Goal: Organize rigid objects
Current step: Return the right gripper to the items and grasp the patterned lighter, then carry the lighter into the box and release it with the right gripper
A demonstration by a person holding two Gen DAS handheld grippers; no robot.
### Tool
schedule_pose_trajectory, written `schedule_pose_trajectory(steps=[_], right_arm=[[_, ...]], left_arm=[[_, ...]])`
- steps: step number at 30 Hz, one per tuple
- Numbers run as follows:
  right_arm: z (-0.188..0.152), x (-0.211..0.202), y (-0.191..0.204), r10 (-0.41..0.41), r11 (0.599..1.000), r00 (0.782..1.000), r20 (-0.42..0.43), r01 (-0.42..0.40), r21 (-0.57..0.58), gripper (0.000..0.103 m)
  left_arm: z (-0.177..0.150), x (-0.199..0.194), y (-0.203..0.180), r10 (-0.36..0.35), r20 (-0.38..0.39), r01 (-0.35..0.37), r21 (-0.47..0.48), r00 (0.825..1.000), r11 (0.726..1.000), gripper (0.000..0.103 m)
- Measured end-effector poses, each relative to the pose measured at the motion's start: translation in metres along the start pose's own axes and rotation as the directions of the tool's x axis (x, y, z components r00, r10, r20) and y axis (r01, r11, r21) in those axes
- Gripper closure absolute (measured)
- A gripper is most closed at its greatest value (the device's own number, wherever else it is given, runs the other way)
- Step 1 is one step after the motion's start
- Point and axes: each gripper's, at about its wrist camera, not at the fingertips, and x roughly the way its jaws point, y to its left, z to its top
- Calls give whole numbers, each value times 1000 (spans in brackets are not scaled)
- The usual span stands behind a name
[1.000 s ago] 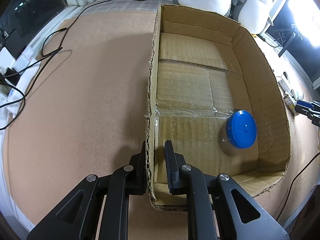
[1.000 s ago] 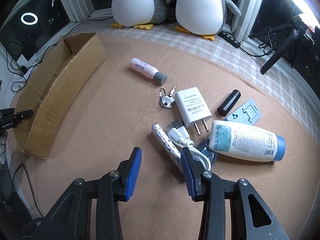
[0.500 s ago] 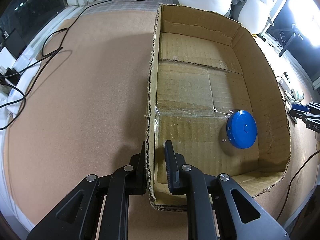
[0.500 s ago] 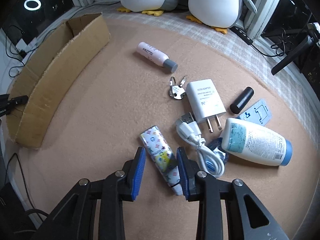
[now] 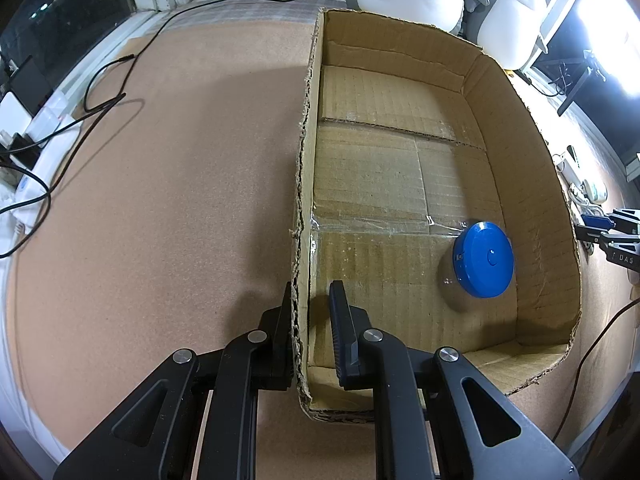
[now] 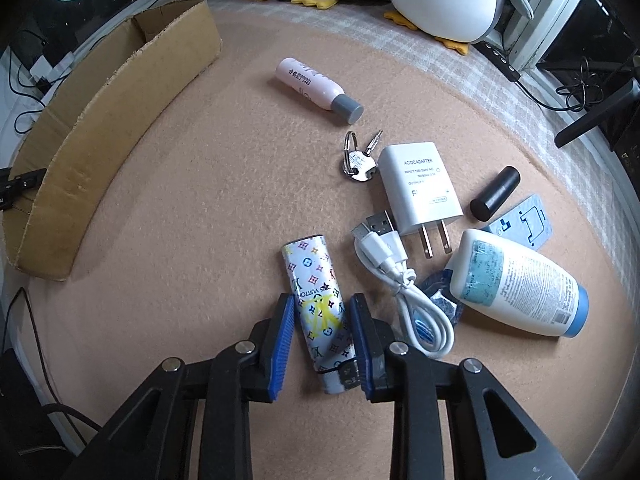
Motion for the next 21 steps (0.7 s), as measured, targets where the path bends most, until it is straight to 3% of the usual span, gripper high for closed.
schedule_pose_trajectory(steps=[14, 21], right_arm=[[-10, 1, 14, -10, 998, 999, 37, 8, 63, 82], [-8, -20, 30, 21, 994, 995, 93, -30, 102, 82]], left_arm=[[0, 0, 0, 0, 1, 0, 2, 1000, 1000, 90], [0, 0, -1, 0, 1, 0, 3, 1000, 1000, 90]])
